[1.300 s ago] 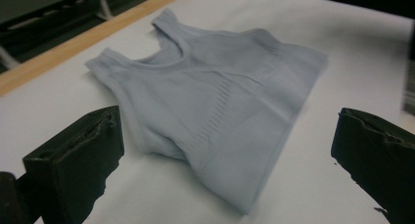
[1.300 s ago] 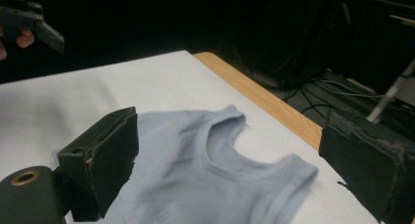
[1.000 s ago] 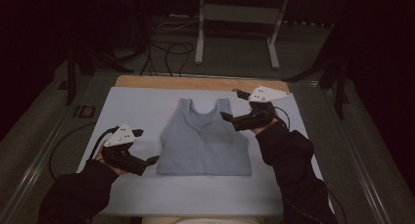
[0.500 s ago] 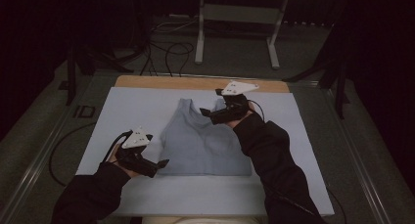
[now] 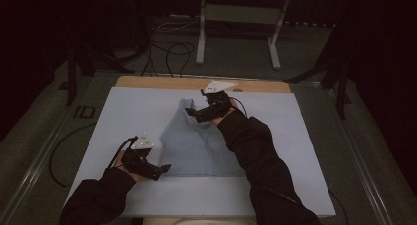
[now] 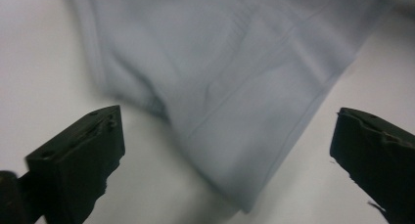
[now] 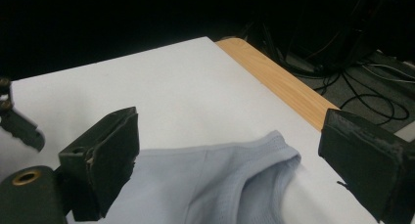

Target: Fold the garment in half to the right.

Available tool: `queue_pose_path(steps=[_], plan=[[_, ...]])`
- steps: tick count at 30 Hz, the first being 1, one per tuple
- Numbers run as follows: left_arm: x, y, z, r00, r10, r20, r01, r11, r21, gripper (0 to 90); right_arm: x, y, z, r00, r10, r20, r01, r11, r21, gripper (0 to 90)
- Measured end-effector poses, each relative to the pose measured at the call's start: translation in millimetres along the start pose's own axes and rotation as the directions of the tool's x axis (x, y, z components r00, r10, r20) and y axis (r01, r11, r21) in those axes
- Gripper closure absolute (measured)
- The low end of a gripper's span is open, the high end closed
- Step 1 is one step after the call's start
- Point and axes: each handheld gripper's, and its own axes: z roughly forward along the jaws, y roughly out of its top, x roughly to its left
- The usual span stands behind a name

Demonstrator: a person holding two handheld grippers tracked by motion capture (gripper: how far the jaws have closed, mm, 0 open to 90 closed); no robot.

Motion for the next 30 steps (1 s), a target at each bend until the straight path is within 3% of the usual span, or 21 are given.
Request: queue_pose_path(steps=[4, 15, 25, 30], plan=[[3.4, -7.1, 8.3, 0.9988, -0.048, 0.009, 0.048, 0.9987, 0.017, 5.8, -1.0, -3.9, 16.3, 0.9998, 0.015, -0.013, -0.015, 1.000, 0.014, 8.1], [2.1, -13.7, 25.0, 0.9976, -0.068, 0.007, 0.067, 0.9907, 0.118, 25.6, -7.0, -11.2, 41.0, 0.9992, 0.033, -0.024, -0.032, 0.998, 0.050, 8.4], [0.0, -14.4, 27.1, 0.9937, -0.105, 0.041, 0.099, 0.9876, 0.122, 64.6, -15.0, -9.8, 64.0, 0.9992, 0.040, -0.006, -0.040, 0.995, 0.090, 8.8], [-2.8, -12.3, 27.6, 0.9926, -0.107, 0.057, 0.100, 0.9877, 0.120, 76.0, -23.7, -8.7, 74.5, 0.9978, 0.062, 0.024, -0.064, 0.993, 0.095, 12.3]])
